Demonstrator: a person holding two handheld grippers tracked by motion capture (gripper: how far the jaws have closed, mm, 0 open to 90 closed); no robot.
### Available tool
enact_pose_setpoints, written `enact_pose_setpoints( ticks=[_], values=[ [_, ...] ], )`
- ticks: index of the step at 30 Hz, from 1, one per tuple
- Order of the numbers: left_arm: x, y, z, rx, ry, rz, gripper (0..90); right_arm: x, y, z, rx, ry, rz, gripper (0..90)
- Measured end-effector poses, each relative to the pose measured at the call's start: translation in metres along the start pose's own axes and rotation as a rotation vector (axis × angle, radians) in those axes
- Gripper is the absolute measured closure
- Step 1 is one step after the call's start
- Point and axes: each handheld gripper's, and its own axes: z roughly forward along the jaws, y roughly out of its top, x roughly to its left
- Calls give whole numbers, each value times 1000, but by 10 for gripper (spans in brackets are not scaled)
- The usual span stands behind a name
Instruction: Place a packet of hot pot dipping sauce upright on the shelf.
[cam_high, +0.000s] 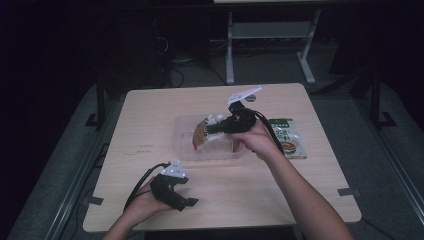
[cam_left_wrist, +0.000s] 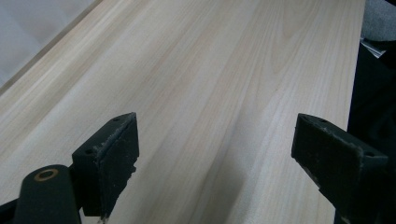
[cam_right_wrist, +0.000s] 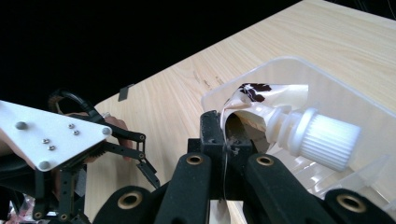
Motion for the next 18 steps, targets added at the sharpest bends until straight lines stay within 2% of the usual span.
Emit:
enact_pose_setpoints(
  ticks=[8,18],
  values=[
    [0,0,1,6,-3,8,146,-4,-3,0,7,-16,8,896],
    [0,0,2,9,-5,9,146,-6,-5,7,8,-15,19,896]
  ],
)
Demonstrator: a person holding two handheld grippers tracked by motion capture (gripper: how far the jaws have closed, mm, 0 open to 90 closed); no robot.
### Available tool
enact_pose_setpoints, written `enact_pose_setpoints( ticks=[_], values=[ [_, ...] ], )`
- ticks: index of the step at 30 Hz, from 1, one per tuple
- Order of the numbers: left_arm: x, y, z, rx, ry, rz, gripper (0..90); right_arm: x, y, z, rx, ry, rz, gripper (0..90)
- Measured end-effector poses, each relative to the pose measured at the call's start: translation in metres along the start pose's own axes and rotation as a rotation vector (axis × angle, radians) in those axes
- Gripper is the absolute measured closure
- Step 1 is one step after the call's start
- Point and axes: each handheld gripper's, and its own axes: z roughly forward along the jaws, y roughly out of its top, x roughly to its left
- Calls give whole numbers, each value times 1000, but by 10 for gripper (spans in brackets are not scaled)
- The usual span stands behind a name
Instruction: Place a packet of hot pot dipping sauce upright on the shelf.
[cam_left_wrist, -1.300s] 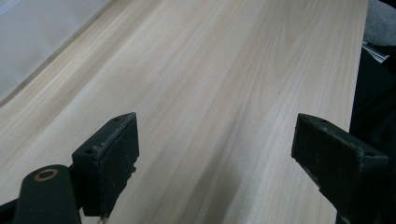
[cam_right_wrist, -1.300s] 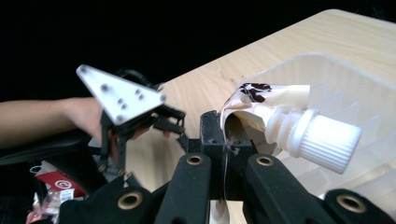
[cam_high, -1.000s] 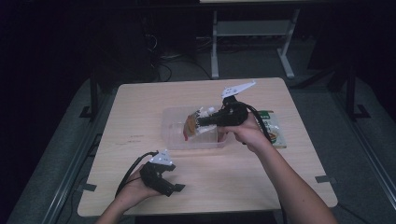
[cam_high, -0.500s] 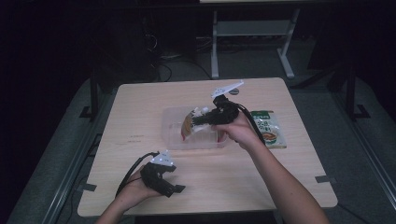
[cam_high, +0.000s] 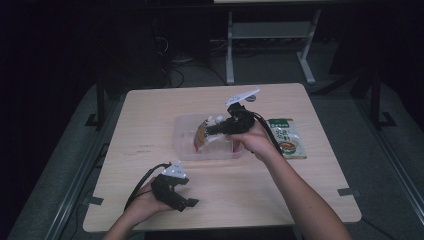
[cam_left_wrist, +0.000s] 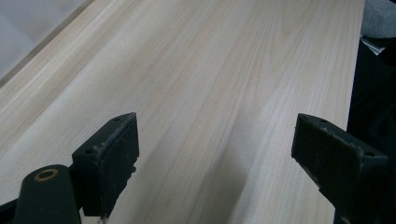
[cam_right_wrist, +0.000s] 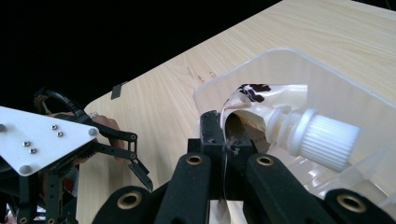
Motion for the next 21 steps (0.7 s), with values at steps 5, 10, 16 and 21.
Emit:
enact_pose_setpoints(
  ticks=[5,10,16,21],
  values=[
    [1,0,0,17,2,11,146,0,1,4,-1,-1,7,896],
    [-1,0,1,18,-2,4,146,0,3,8,1,-8,10,895],
    [-1,1,1,26,-1,13,146,1,6,15,12,-27,16,894],
    [-2,0,2,17,-4,5,146,0,7,21,19,-38,18,894]
  ],
)
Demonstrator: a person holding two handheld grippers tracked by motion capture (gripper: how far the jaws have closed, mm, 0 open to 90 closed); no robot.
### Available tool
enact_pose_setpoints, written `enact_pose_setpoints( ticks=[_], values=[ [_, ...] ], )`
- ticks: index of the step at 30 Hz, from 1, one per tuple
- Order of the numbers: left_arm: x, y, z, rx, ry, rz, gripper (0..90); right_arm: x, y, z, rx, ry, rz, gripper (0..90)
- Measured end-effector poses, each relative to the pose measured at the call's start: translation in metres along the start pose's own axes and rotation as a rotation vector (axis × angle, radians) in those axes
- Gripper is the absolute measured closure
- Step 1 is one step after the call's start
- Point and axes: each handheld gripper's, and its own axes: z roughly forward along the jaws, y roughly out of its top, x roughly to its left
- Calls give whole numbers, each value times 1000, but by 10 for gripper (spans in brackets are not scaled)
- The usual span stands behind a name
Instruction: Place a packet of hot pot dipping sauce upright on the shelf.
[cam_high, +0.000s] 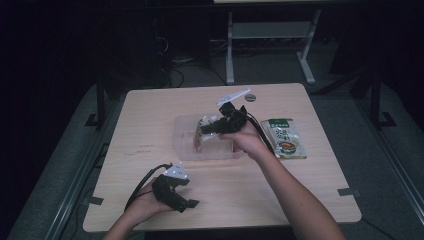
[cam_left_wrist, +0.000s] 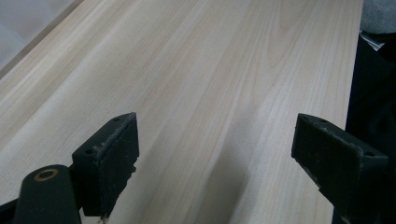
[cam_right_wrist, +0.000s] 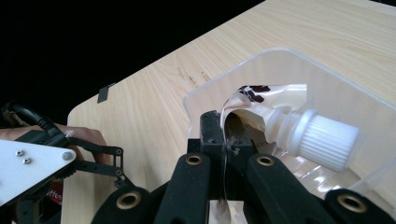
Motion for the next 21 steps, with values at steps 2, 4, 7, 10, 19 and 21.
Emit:
enact_pose_setpoints(
  ticks=[2,4,7,10,19,21],
  values=[
    [0,0,0,0,-1,0,146,-1,0,2,1,-4,6,893],
    [0,0,0,0,-2,0,146,-2,-1,5,1,-8,10,891],
    [-1,0,1,-2,-3,-2,146,-3,-1,9,15,-21,12,890],
    [-1,0,1,-1,-5,-4,146,-4,0,14,30,-33,12,888],
    [-1,0,1,12,-6,2,146,-4,-1,24,47,-62,5,877],
    [-1,0,1,12,-7,2,146,-4,0,24,42,-64,0,863]
  ],
)
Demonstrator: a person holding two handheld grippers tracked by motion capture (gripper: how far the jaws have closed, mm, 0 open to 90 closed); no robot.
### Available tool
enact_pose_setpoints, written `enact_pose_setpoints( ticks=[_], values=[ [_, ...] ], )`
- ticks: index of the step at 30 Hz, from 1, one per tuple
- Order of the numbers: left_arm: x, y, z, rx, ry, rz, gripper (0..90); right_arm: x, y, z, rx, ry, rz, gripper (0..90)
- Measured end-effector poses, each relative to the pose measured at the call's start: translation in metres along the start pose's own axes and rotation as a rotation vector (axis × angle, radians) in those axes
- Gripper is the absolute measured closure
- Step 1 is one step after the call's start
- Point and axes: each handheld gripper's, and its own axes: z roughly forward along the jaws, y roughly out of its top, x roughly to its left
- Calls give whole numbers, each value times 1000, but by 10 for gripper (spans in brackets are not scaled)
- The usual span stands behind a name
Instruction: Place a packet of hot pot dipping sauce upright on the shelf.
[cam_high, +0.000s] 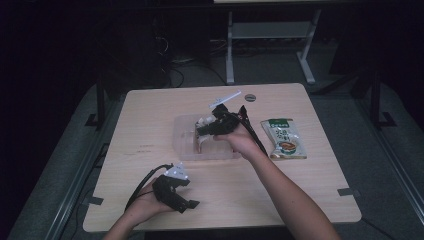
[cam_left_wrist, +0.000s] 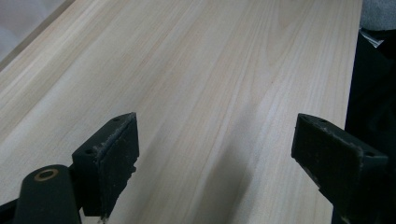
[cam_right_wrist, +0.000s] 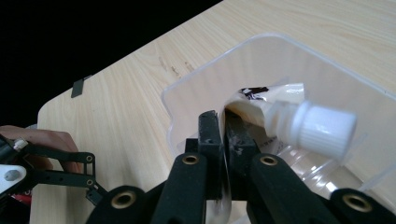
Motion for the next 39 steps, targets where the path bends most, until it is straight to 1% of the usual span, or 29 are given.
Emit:
enact_pose_setpoints(
  ticks=[7,8,14,18,19,22,24,25,27,30,34,36,39],
  values=[
    [-1,0,1,-5,-3,-4,147,0,1,-3,-23,-6,0,805],
    [-1,0,1,-5,-2,-3,147,0,1,-3,-24,-13,-1,796],
    [0,0,2,-3,-2,1,147,2,0,-3,-22,-22,-7,685],
    [0,0,2,-5,-2,1,147,6,-1,-3,-17,-52,-17,581],
    [0,0,2,-5,-2,1,147,6,-1,-3,-18,-61,-33,558],
    [0,0,1,-10,0,3,147,9,-2,-5,-17,-56,-35,515],
    [1,0,-1,-6,6,20,147,11,-4,-8,-17,-72,-45,464],
    [0,0,0,-20,6,8,147,13,-5,-10,-18,-86,-55,451],
    [0,1,-1,-24,10,10,147,15,-8,-14,-13,-102,-77,429],
    [1,0,-1,-26,10,7,148,17,-11,-19,-17,-111,-85,403],
    [1,1,-2,-30,13,15,149,20,-19,-25,-17,-113,-96,402],
    [1,2,-2,-39,17,27,151,22,-24,-28,-17,-111,-113,401],
    [0,2,-2,-45,19,28,153,28,-30,-32,-15,-114,-133,401]
  ],
)
